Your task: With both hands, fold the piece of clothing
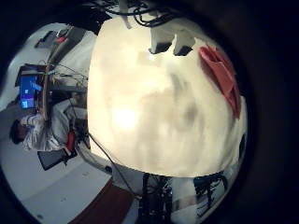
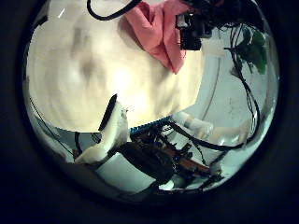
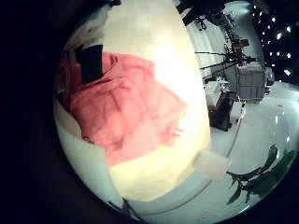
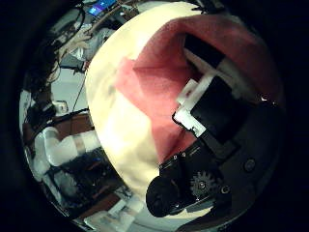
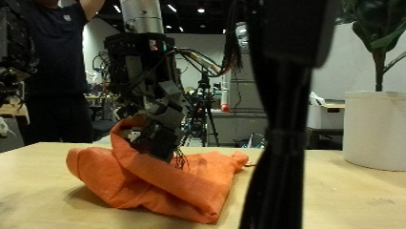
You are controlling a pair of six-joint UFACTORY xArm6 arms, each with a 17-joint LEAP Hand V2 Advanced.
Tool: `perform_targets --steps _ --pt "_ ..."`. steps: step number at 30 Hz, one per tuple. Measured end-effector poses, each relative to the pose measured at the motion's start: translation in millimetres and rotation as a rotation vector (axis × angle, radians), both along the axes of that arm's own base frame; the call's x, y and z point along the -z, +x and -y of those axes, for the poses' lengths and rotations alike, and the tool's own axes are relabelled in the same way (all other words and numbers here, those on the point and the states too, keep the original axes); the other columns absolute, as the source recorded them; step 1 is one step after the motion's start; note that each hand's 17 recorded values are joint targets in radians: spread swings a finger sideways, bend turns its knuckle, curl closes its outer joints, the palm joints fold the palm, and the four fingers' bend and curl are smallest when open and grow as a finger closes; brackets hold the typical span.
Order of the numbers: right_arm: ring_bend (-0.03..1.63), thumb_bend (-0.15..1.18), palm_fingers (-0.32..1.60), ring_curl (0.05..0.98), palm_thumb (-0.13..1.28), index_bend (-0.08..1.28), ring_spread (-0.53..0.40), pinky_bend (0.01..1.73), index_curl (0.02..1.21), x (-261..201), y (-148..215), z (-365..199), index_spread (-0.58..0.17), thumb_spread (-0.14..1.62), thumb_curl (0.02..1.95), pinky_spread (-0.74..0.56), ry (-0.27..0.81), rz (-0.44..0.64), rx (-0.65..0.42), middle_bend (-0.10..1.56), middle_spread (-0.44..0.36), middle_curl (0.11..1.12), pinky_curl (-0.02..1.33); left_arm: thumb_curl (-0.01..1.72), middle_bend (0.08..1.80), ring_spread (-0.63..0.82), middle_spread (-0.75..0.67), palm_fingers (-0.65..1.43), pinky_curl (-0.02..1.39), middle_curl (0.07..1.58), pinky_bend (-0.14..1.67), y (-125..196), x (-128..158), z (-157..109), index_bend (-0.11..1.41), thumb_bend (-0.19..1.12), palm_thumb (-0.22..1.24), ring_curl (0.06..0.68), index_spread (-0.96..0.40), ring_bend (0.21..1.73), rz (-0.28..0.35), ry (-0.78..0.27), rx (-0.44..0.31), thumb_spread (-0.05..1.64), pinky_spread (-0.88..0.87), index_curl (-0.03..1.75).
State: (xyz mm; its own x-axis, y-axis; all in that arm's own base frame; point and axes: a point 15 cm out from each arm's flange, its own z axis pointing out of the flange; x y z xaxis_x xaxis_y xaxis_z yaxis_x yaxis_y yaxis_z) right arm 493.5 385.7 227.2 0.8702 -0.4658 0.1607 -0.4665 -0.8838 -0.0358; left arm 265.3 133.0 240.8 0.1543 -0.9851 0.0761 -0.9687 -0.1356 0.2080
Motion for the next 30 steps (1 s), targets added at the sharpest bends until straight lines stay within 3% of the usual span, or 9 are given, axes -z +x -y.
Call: perform_targets --steps 2,4,5,7,10,14,19,25,30 --pt "1.23 -0.01 0.5 0.61 0.95 0.58 -0.291 0.94 0.77 -0.7 4.1 6.5 -0.323 1.24 0.66 -0.5 0.014 -0.012 0.02 1.0 -0.164 0.71 0.82 0.34 0.22 0.48 0.26 0.02 0.31 0.35 0.43 -4.3 -2.9 1.7 0.15 -0.02 0.54 0.22 0.18 0.59 0.01 0.002 -0.004 1.2 0.46 0.25" --pt "1.18 -0.03 0.07 0.608 0.93 0.42 -0.253 0.89 0.71 -8.3 4.4 7.3 -0.304 1.23 0.65 -0.38 0.042 -0.02 0.034 0.86 -0.148 0.67 0.84 0.34 0.23 0.48 0.26 0.02 0.31 0.35 0.43 -6.2 -2.4 4.2 0.15 -0.02 0.54 0.22 0.18 0.59 0.012 0.004 -0.005 1.2 0.46 0.25" --pt "1.18 -0.03 0.05 0.601 0.91 0.36 -0.247 0.89 0.69 -11.9 4.3 7.3 -0.295 1.23 0.64 -0.35 0.053 -0.022 0.038 0.86 -0.139 0.66 0.83 0.34 0.22 0.47 0.25 0.02 0.31 0.35 0.43 -5.9 -2.7 5.7 0.15 -0.02 0.54 0.219 0.18 0.59 0.014 0.004 -0.003 1.2 0.45 0.25" --pt "1.05 -0.07 -0.08 0.524 0.77 0.27 -0.186 0.91 0.58 -37.6 10.4 15.2 -0.271 1.21 0.59 -0.19 0.092 -0.002 0.059 0.63 -0.101 0.56 0.79 0.34 0.22 0.47 0.25 0.02 0.31 0.35 0.43 -6.7 -3.7 7.1 0.15 -0.01 0.55 0.219 0.17 0.59 0.018 0.005 0.0 1.2 0.45 0.25" --pt "0.92 -0.1 -0.13 0.455 0.53 0.15 -0.054 0.9 0.48 -75.0 19.0 26.9 -0.261 1.2 0.49 0.02 0.147 0.038 0.074 0.49 0.012 0.49 0.75 0.34 0.22 0.47 0.25 0.03 0.31 0.35 0.43 -6.1 -3.7 13.1 0.15 -0.02 0.55 0.217 0.17 0.59 0.021 -0.003 0.006 1.2 0.45 0.25" --pt "0.82 -0.05 -0.07 0.4 0.42 0.14 0.063 0.84 0.41 -127.3 15.3 32.0 -0.25 1.2 0.42 0.22 0.271 0.047 0.084 0.42 0.077 0.44 0.7 0.34 0.22 0.47 0.25 0.03 0.31 0.35 0.43 -4.4 -5.1 20.2 0.15 -0.02 0.55 0.216 0.17 0.59 0.03 -0.011 0.009 1.2 0.45 0.25" --pt "0.73 0.0 0.05 0.346 0.44 0.23 0.126 0.7 0.4 -204.7 4.1 61.9 -0.262 1.2 0.38 0.37 0.379 0.091 0.113 0.42 0.078 0.42 0.6 0.35 0.23 0.47 0.24 0.04 0.31 0.35 0.43 -1.9 -12.5 30.2 0.15 -0.02 0.56 0.215 0.16 0.59 0.047 -0.002 0.028 1.2 0.45 0.25" --pt "0.6 0.03 0.1 0.293 0.59 0.33 0.151 0.46 0.41 -240.5 -43.4 127.6 -0.28 1.27 0.38 0.43 0.325 0.005 0.214 0.44 0.058 0.4 0.48 0.35 0.24 0.46 0.22 0.06 0.3 0.36 0.43 5.8 -34.3 54.9 0.15 -0.02 0.56 0.213 0.16 0.59 0.079 0.005 0.074 1.2 0.45 0.26" --pt "0.45 0.0 0.05 0.249 0.6 0.25 0.183 0.36 0.39 -248.0 -75.9 199.5 -0.292 1.29 0.36 0.42 0.254 -0.088 0.36 0.49 0.054 0.41 0.43 0.35 0.25 0.46 0.21 0.07 0.3 0.36 0.42 15.9 -64.9 76.3 0.15 -0.02 0.57 0.211 0.16 0.58 0.115 0.009 0.111 1.19 0.45 0.26"
